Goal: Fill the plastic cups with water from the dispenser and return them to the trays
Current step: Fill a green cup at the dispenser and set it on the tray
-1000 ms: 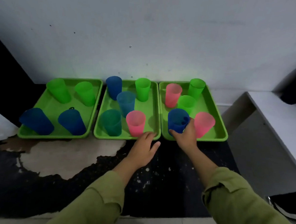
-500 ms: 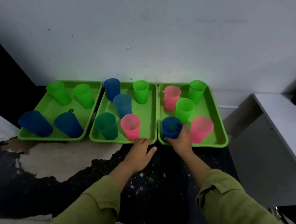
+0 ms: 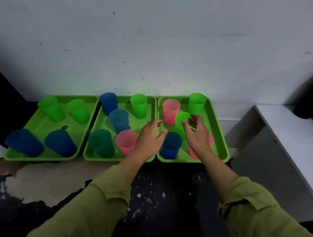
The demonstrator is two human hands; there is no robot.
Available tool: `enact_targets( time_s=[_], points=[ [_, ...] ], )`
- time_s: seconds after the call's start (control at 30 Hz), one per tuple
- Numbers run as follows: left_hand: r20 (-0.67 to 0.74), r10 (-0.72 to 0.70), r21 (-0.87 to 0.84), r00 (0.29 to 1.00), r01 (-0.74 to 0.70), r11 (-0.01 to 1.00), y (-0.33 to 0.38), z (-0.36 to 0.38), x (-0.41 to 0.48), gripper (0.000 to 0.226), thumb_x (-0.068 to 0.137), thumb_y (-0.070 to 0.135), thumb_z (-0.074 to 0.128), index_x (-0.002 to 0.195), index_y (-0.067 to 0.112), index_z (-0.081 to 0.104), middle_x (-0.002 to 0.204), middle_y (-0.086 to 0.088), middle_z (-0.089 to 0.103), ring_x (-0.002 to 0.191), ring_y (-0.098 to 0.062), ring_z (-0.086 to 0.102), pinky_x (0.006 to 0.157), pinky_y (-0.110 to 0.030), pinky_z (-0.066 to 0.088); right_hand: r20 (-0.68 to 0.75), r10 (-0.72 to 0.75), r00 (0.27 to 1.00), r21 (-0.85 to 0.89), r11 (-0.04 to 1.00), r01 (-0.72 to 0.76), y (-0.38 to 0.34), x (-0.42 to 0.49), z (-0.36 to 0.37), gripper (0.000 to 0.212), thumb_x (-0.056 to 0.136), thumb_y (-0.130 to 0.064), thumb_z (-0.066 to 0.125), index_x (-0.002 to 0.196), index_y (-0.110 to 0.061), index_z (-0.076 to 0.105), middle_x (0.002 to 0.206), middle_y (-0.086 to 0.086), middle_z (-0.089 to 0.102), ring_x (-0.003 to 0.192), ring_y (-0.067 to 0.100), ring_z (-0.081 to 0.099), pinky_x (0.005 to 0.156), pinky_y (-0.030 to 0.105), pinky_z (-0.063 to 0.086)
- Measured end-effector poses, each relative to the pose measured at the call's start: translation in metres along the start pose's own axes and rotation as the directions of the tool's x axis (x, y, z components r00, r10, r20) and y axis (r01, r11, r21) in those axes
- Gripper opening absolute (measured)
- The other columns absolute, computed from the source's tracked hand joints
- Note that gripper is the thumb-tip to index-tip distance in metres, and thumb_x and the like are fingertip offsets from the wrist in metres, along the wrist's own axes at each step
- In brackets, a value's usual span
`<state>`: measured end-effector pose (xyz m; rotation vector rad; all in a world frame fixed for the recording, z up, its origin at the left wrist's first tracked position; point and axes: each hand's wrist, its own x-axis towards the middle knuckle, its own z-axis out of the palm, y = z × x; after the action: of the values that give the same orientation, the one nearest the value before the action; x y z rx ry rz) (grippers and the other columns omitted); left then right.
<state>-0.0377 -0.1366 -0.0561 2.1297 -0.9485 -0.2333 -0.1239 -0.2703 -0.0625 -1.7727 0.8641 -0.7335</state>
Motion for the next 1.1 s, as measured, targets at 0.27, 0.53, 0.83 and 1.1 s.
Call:
enact_targets(
  time_s=[0.27, 0.53, 0.83, 1.1],
  points=[
    [0.172, -0.054, 0.101, 0.984, 0.037, 0.994, 0.017, 0.039, 0.065, 0.072, 0.083, 0.036, 0.066, 0.141, 0.015, 0.031, 0.14, -0.008, 0.04, 0.129, -0.023, 0.039, 0.107, -0.031, 0.03, 0.137, 0.057, 0.989, -0.463, 0.887, 0.013, 0.025, 0.097, -0.047, 0.047, 0.088, -0.014, 0.058, 0.131, 0.0, 0.045, 0.135, 0.019, 0.051, 0.124, 0.03, 0.049, 0.1, 0.03, 0.036],
    [0.215, -0.095, 0.149, 0.972, 0.063, 0.987, 0.016, 0.071, 0.099, 0.091, 0.073, 0.041, 0.075, 0.144, 0.011, 0.027, 0.147, -0.009, 0.034, 0.134, -0.024, 0.034, 0.112, -0.033, 0.028, 0.321, 0.24, 0.916, -0.619, 0.785, 0.011, 0.067, 0.125, -0.06, 0.064, 0.091, -0.025, 0.058, 0.141, 0.003, 0.03, 0.147, 0.022, 0.033, 0.136, 0.031, 0.033, 0.108, 0.031, 0.027],
    [0.231, -0.121, 0.156, 0.965, 0.086, 0.984, 0.021, 0.085, 0.109, 0.095, 0.072, 0.042, 0.076, 0.145, 0.009, 0.024, 0.148, -0.009, 0.032, 0.135, -0.024, 0.033, 0.108, -0.03, 0.029, 0.277, 0.268, 0.923, -0.623, 0.781, -0.04, 0.076, 0.13, -0.058, 0.061, 0.09, -0.02, 0.056, 0.142, 0.0, 0.03, 0.145, 0.024, 0.034, 0.133, 0.033, 0.036, 0.106, 0.031, 0.03],
    [0.141, -0.078, -0.007, 0.987, 0.08, 0.997, 0.035, 0.068, 0.109, 0.085, 0.071, 0.042, 0.076, 0.139, 0.013, 0.034, 0.143, -0.006, 0.038, 0.131, -0.021, 0.037, 0.107, -0.029, 0.031, 0.296, 0.193, 0.935, -0.544, 0.839, -0.001, 0.056, 0.125, -0.058, 0.056, 0.087, -0.01, 0.058, 0.139, -0.005, 0.037, 0.143, 0.018, 0.042, 0.129, 0.03, 0.042, 0.1, 0.028, 0.035]
  ],
)
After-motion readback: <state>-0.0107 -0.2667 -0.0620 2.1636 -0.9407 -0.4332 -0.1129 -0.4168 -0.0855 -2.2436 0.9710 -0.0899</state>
